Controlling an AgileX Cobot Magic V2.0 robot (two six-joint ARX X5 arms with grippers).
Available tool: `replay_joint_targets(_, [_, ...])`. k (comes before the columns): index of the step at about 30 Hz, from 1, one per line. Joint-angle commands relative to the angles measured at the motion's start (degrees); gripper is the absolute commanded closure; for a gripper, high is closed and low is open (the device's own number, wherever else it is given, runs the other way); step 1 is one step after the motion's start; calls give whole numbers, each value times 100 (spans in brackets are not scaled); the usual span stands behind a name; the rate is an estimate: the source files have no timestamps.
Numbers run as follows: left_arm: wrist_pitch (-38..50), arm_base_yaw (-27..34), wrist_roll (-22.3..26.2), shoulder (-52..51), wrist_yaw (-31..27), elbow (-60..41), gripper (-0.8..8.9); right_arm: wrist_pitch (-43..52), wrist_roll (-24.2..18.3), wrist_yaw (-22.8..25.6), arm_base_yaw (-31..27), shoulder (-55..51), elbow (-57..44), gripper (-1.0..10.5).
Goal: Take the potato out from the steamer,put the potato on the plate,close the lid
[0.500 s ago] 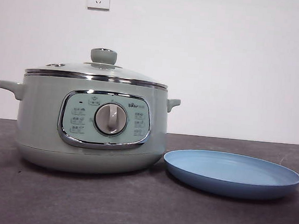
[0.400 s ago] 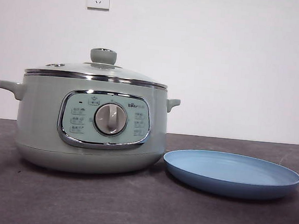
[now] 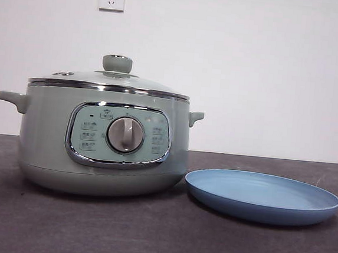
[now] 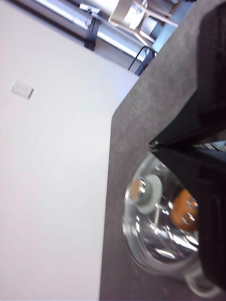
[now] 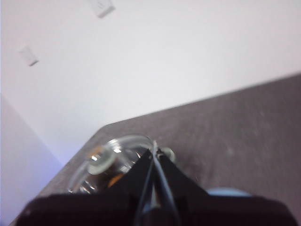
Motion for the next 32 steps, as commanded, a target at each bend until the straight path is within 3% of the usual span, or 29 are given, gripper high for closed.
replay_joint_targets(1, [-177, -138, 398, 431, 26, 516, 819, -98, -483, -116, 136, 481, 691, 955])
replay_joint_targets(9, [-1196, -350, 1320, 1888, 24, 2299, 819, -970, -1416, -662, 273, 2017, 2743, 955])
replay_joint_targets(14, [-1884, -407, 1777, 2876, 22, 3425, 819, -2061, -1965, -1154, 358, 3101, 4094, 955])
replay_joint_targets(20, [-2448, -422, 2028, 3891, 26, 4325, 797, -3477, -2745, -1246, 778, 4210, 5278, 932])
replay_joint_targets(21, [-2461, -448, 2070, 4013, 28, 4406, 727, -3528, -2745, -1246, 866, 4336, 5362, 892])
replay_joint_targets(23, [-2452, -507, 2065, 4197, 7, 4498, 498, -3530, -2743, -1226, 975, 4485, 5401, 726])
replay_joint_targets(25, [-2446, -553, 2050, 4347, -26, 4533, 330, -3530, -2741, -1075, 1027, 4592, 5401, 488])
replay_joint_targets(28, [-2446, -588, 2050, 4544, -28, 4533, 334, -3541, -2741, -557, 1117, 4688, 5401, 264])
replay_joint_targets(32, [-2330, -678, 2052, 4802, -46, 4533, 334, -3563, -2739, -334, 1198, 4704, 5401, 254])
